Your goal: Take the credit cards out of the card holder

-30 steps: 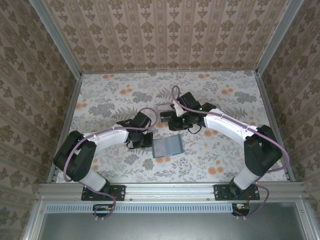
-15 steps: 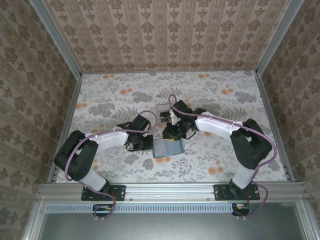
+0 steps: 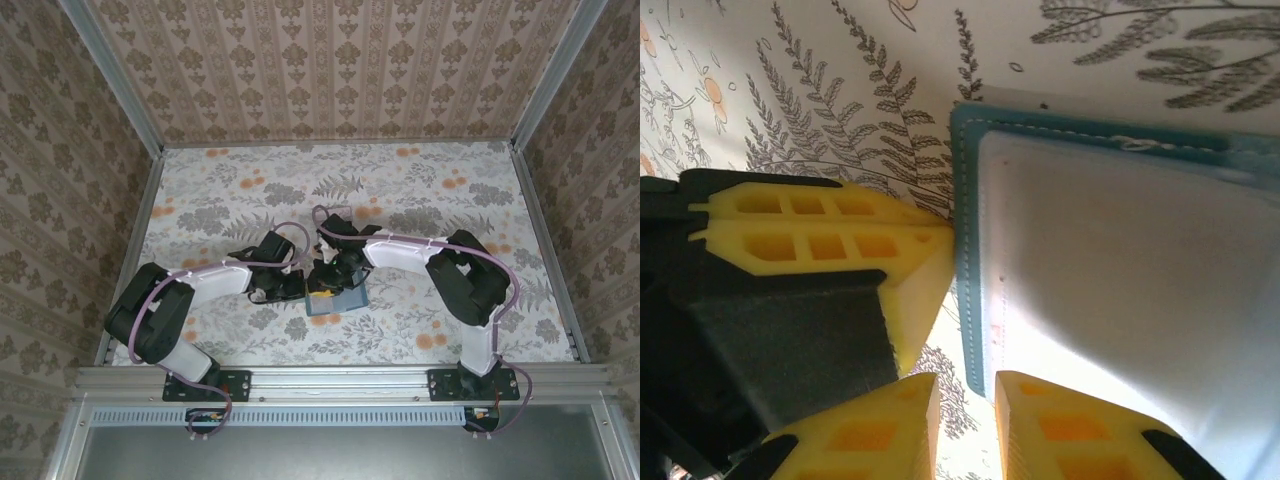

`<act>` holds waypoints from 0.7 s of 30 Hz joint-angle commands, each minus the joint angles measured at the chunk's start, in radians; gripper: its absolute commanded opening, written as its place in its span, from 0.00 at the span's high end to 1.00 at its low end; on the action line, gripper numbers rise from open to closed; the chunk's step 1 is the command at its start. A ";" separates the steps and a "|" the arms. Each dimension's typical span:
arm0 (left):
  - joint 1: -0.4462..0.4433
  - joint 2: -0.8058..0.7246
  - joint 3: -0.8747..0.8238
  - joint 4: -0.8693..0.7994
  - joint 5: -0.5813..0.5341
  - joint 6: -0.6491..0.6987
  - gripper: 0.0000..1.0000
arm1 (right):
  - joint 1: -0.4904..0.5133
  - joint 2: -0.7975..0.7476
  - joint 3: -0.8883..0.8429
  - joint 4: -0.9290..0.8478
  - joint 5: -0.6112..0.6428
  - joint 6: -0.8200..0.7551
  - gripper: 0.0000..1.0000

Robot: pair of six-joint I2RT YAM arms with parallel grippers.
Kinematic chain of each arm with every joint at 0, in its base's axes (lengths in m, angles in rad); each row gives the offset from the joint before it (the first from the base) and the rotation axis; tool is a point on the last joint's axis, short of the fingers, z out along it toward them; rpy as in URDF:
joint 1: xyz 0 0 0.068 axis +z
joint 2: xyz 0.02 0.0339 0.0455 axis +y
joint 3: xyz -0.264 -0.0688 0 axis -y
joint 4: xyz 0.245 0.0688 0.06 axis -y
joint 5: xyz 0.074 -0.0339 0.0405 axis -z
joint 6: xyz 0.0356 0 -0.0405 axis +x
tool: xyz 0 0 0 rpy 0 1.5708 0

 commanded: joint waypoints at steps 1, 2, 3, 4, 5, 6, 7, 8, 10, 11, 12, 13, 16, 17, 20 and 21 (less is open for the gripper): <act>0.010 0.007 -0.038 -0.037 -0.019 0.013 0.95 | 0.011 0.042 0.033 -0.003 -0.011 0.020 0.75; 0.014 0.005 -0.041 -0.037 -0.016 0.013 0.95 | 0.015 0.048 0.037 -0.008 -0.002 0.020 0.74; 0.016 0.003 -0.042 -0.037 -0.014 0.015 0.95 | 0.018 0.054 0.043 -0.018 0.010 0.020 0.73; 0.017 0.004 -0.043 -0.036 -0.012 0.015 0.95 | 0.020 0.061 0.049 -0.030 0.022 0.018 0.73; 0.017 0.004 -0.046 -0.031 -0.008 0.014 0.95 | 0.023 0.070 0.057 -0.051 0.040 0.013 0.72; 0.018 0.004 -0.048 -0.027 -0.004 0.014 0.95 | 0.026 0.077 0.065 -0.078 0.063 0.005 0.71; 0.018 0.005 -0.051 -0.023 0.001 0.013 0.95 | 0.029 0.079 0.072 -0.105 0.091 -0.003 0.71; 0.019 0.005 -0.052 -0.021 0.004 0.014 0.95 | 0.033 0.082 0.080 -0.144 0.123 -0.011 0.70; 0.019 0.009 -0.051 -0.022 0.007 0.018 0.95 | 0.035 0.080 0.091 -0.198 0.177 -0.026 0.67; 0.019 0.010 -0.051 -0.024 0.009 0.021 0.95 | 0.038 0.078 0.097 -0.226 0.205 -0.034 0.66; 0.020 0.011 -0.052 -0.024 0.010 0.023 0.95 | 0.039 0.072 0.104 -0.252 0.234 -0.042 0.65; 0.020 0.011 -0.054 -0.024 0.012 0.025 0.95 | 0.040 0.070 0.110 -0.272 0.256 -0.049 0.64; 0.022 0.017 -0.057 -0.025 0.015 0.030 0.95 | 0.046 0.059 0.135 -0.330 0.317 -0.063 0.61; 0.023 0.019 -0.058 -0.025 0.017 0.031 0.95 | 0.050 0.056 0.147 -0.350 0.340 -0.067 0.60; 0.025 0.022 -0.059 -0.021 0.020 0.030 0.95 | 0.059 0.042 0.181 -0.401 0.403 -0.077 0.56; 0.026 0.022 -0.058 -0.020 0.021 0.029 0.95 | 0.062 0.039 0.192 -0.418 0.422 -0.080 0.55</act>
